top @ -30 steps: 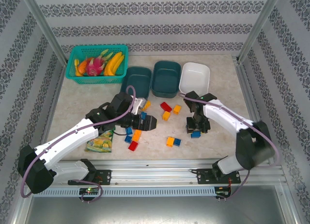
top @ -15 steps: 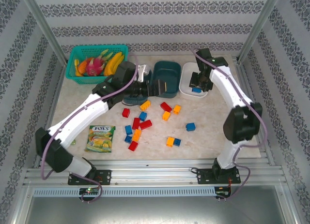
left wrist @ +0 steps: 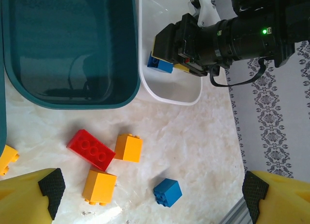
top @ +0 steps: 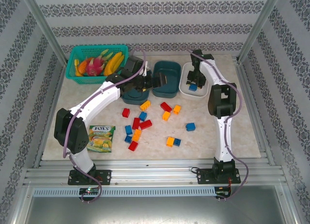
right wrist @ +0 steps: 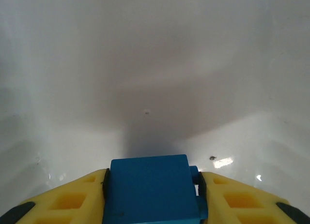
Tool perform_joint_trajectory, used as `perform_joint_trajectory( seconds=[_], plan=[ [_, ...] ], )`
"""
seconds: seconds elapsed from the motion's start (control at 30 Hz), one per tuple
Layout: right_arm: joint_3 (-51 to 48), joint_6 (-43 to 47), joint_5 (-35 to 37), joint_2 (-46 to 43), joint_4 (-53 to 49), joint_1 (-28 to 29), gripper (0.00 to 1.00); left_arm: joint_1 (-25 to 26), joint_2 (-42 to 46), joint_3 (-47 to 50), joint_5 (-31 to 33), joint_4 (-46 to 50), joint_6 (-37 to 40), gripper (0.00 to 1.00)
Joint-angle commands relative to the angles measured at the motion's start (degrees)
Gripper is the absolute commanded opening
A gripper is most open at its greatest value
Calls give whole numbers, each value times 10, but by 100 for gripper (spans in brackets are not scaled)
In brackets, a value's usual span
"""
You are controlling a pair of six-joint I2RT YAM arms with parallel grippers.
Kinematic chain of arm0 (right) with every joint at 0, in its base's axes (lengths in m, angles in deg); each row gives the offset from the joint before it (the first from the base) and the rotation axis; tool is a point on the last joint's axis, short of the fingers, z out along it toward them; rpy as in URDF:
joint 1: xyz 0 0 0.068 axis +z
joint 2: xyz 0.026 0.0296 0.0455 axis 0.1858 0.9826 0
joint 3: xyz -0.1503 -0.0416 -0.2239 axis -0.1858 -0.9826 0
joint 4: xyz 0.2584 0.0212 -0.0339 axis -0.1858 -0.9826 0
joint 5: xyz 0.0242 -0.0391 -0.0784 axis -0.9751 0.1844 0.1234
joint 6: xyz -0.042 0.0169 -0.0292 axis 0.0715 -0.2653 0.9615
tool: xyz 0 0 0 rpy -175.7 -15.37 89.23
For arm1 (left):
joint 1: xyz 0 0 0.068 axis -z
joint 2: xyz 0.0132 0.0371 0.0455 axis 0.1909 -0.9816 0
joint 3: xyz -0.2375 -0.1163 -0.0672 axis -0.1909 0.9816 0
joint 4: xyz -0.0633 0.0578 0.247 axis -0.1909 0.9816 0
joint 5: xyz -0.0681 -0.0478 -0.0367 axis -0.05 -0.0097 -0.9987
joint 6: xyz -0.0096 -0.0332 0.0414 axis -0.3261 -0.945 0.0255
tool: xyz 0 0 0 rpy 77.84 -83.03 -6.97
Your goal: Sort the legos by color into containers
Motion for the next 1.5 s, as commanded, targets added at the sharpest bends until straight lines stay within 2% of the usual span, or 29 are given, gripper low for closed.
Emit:
perform_joint_trajectory(
  seconds=[0.0,0.17,0.3,0.43,0.53,0.63,0.8,0.87,0.97,1.07,1.23,1.3,1.47],
  plan=[
    [21,-14,-10,13,-28,-2,39,-7,-3,-24,-9,-32,-11,97],
    [27,-6,-14,7,-32,-2,56,-6,-13,-46,-15,-37,-16,96],
    [32,-1,-12,-19,-32,-2,63,-6,-14,-69,-13,-27,-12,96],
    [60,3,-14,-61,-43,0,64,-7,-6,-97,9,11,0,96],
    [32,8,-10,-142,-17,12,63,-7,22,-99,47,51,6,96],
    [-60,11,1,-256,46,38,62,-14,66,-69,81,87,-1,96],
    [-331,16,3,-491,250,118,66,-42,143,24,116,157,-26,95],
    [-440,22,-26,-572,332,158,68,-53,173,68,132,180,-7,94],
    [-591,11,-128,-664,445,204,71,-65,197,121,156,220,34,94],
    [-714,37,-130,-739,505,277,76,-69,199,179,173,235,75,91],
    [-867,77,-91,-809,596,364,80,-72,152,220,167,223,124,83],
    [-892,77,-86,-808,608,374,81,-72,123,213,184,225,146,78],
    [-898,81,-109,-778,618,374,81,-82,59,185,205,220,201,78]
  ],
)
